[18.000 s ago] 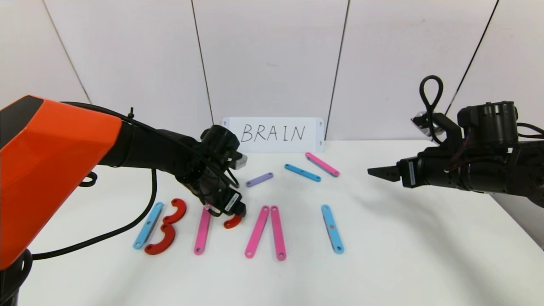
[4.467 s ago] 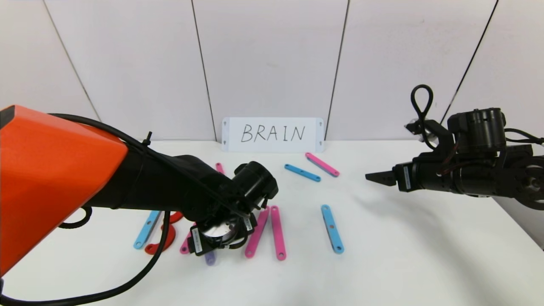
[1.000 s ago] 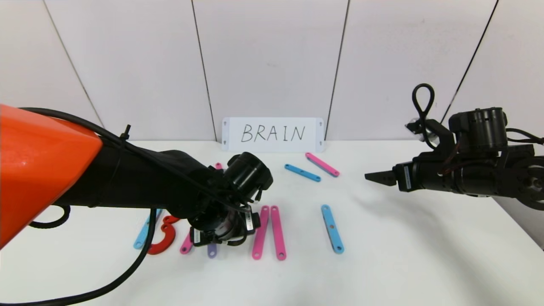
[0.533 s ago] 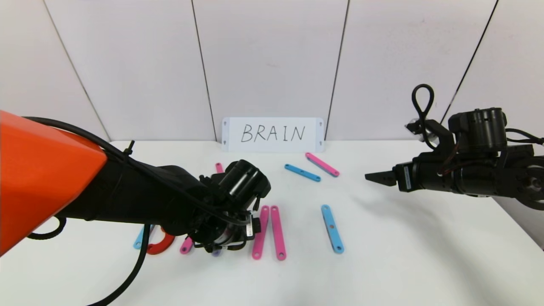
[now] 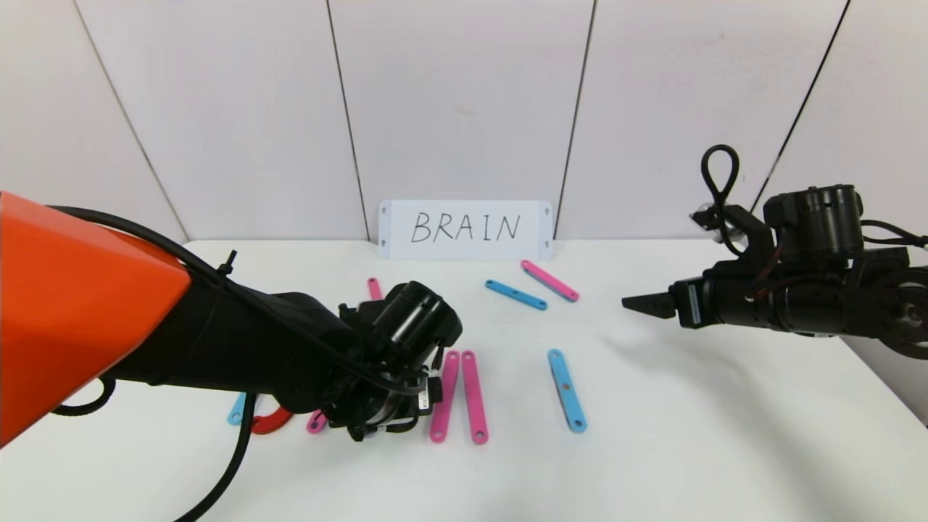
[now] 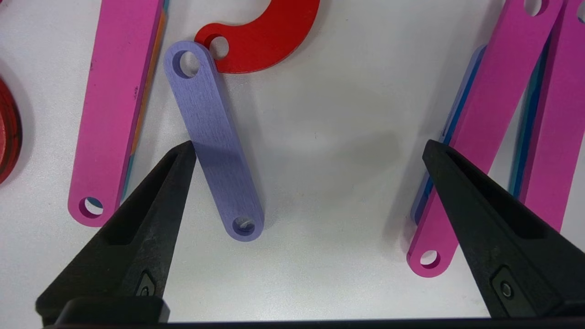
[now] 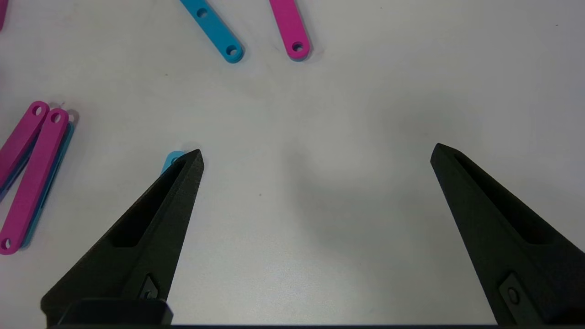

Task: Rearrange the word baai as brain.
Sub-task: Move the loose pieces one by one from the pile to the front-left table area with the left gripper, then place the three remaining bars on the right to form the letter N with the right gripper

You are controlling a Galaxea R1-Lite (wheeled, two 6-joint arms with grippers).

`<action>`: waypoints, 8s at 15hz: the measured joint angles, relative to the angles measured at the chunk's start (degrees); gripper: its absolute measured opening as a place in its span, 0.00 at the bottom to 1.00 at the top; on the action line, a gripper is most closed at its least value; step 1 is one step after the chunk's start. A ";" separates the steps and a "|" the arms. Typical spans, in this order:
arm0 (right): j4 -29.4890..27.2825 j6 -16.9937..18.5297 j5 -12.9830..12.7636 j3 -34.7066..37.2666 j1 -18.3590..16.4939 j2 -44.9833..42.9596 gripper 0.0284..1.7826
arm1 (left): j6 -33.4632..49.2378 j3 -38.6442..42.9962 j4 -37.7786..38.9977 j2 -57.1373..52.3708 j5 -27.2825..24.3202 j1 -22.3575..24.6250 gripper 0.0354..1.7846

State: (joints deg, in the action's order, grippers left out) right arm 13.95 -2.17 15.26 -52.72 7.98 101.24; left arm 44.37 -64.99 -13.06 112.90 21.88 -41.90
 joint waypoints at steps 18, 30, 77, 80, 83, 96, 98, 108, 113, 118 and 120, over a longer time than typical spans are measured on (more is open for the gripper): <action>0.00 0.00 -0.16 0.00 -0.20 0.00 0.98 | -3.67 -0.61 5.90 0.06 5.45 0.39 0.97; 0.00 0.00 -0.16 0.00 -0.20 0.00 0.98 | -4.46 -2.12 5.99 2.23 5.53 1.74 0.97; 0.02 -0.06 -0.35 0.00 -0.20 0.00 0.98 | -15.19 7.94 5.90 -7.30 -13.84 11.06 0.97; 0.00 -0.04 -0.44 -0.05 -0.22 0.00 0.98 | -15.19 7.74 5.90 -6.75 -14.23 10.98 0.97; 0.02 -0.06 -0.44 -0.05 -0.22 0.05 0.98 | -15.17 7.46 5.99 -6.29 -14.25 10.97 0.97; 0.02 -0.09 -0.61 0.00 -0.20 0.30 0.98 | -16.24 6.67 5.62 -6.67 -13.42 13.04 0.97; 0.02 -0.06 -0.68 -0.06 -0.18 0.35 0.98 | -16.04 6.80 5.67 -6.10 -13.64 13.10 0.97; 0.02 -0.09 -0.68 -0.17 -0.27 0.41 0.98 | -15.66 6.19 5.90 -4.90 -14.12 12.82 0.97; 0.02 -0.06 -0.66 -0.17 -0.20 0.44 0.98 | -15.36 5.62 5.73 -4.72 -14.31 12.11 0.97; 0.02 -0.09 -0.68 -0.17 -0.18 0.44 0.98 | -15.30 5.03 5.99 -4.41 -14.38 11.78 0.97; 0.00 -0.09 -0.68 -0.13 -0.18 0.44 0.98 | -15.17 4.68 5.84 -4.30 -14.36 11.73 0.97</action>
State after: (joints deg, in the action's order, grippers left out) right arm 13.95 -2.26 14.58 -52.86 7.80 101.68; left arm 29.21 -60.31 -7.22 108.59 7.52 -30.17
